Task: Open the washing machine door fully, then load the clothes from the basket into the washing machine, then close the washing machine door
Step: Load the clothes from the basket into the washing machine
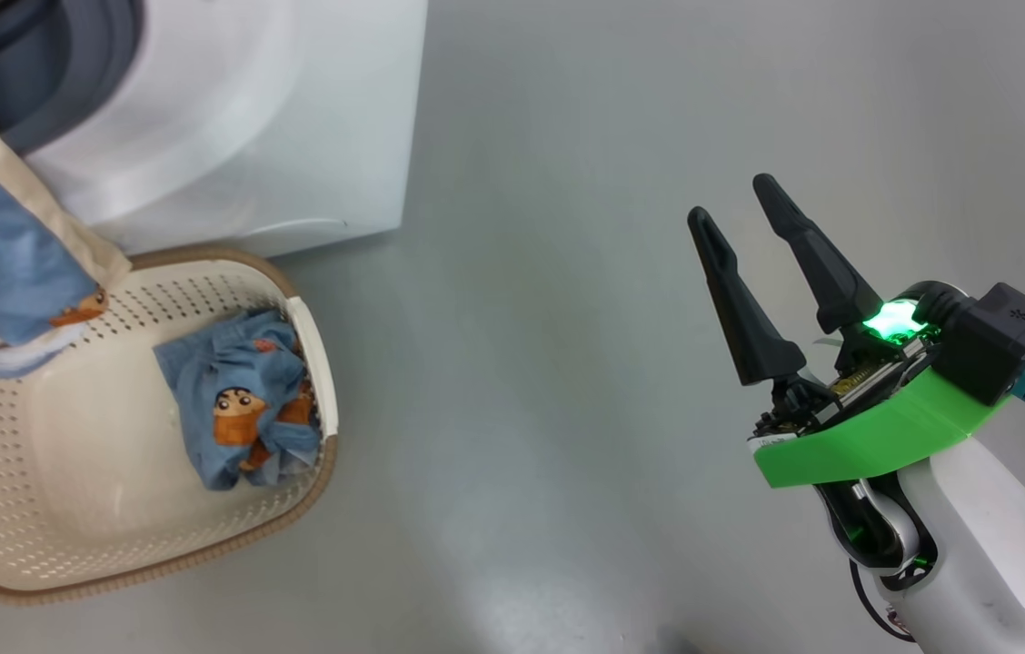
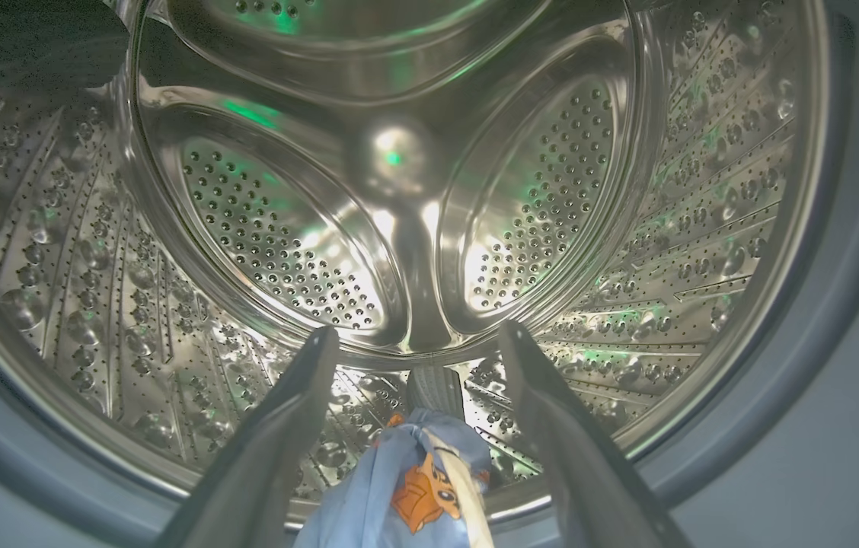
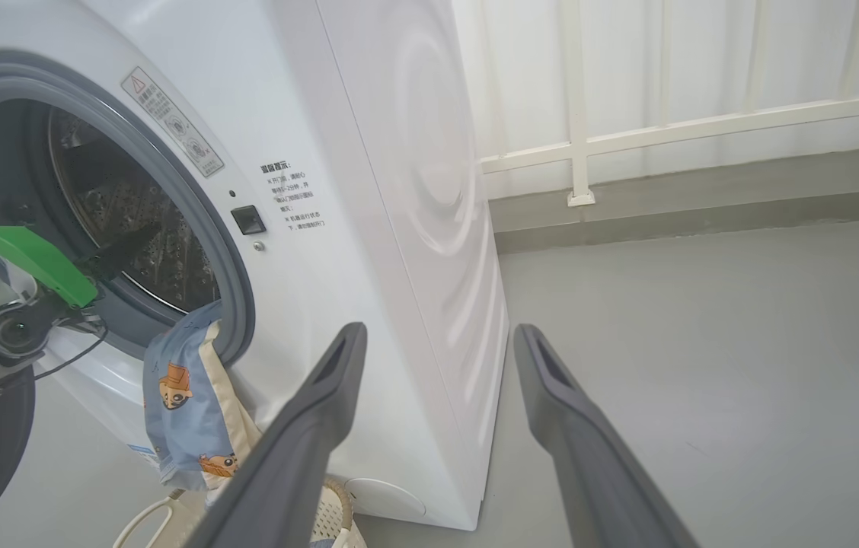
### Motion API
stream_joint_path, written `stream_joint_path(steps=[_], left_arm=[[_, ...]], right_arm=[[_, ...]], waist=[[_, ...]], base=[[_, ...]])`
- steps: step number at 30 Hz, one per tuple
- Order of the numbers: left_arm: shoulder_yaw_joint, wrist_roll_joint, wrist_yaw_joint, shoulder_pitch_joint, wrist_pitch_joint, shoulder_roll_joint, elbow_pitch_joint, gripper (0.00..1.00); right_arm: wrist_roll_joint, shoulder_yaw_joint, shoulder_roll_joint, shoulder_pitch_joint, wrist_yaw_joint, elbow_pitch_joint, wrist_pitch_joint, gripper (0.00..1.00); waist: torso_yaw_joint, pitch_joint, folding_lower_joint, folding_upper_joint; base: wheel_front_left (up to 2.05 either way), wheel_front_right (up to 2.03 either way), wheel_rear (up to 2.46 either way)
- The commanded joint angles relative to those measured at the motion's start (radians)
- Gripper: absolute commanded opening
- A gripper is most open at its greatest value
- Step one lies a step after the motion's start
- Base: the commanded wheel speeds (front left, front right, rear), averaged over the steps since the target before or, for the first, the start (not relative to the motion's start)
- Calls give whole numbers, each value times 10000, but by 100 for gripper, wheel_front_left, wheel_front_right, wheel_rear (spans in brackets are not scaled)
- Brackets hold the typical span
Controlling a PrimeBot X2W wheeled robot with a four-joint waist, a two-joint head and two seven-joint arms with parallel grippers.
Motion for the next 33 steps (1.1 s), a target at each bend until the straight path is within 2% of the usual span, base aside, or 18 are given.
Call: stream_joint_path(steps=[1,33], left_arm=[[170,5,-31,334,-52,395,-374,100],[339,-296,-64,4653,-53,-991,-2904,100]], right_arm=[[64,34,-142,306,73,-177,-80,100],[333,-723,-953,1424,73,195,-80,100]], waist=[[79,-171,1,0],[1165,-2392,1,0]], base=[[0,0,0],[0,0,0]])
